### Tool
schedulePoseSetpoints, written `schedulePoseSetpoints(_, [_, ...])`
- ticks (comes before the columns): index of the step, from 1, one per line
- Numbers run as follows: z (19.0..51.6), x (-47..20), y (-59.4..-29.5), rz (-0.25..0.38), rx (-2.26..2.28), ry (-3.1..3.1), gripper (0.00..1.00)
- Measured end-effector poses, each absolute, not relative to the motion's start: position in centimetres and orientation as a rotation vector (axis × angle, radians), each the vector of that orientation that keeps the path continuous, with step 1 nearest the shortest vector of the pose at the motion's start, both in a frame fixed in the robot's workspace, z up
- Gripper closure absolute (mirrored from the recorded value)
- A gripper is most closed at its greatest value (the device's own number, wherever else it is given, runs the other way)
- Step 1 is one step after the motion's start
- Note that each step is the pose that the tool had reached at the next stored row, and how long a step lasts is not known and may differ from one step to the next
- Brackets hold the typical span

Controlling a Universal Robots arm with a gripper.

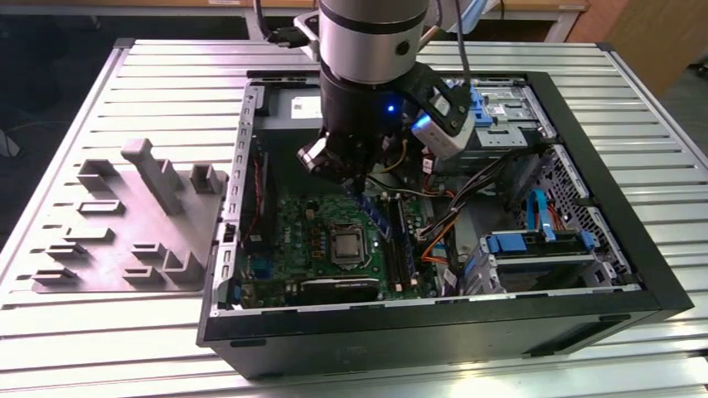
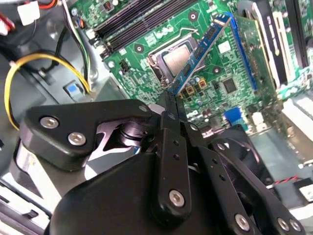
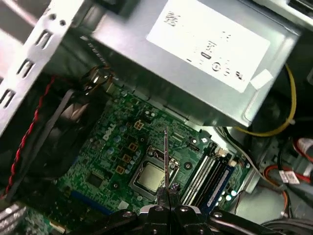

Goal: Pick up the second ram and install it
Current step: 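Insert the second ram into the second slot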

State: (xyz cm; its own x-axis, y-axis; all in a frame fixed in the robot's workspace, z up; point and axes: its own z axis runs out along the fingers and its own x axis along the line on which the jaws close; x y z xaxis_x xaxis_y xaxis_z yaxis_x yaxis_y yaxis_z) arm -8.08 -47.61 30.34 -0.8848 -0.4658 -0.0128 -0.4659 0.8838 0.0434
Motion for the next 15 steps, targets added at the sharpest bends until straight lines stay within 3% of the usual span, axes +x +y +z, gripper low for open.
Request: schedulePoseSetpoints(15, [30.00, -8.08, -47.61, 0.070, -0.332, 3.115, 0.89])
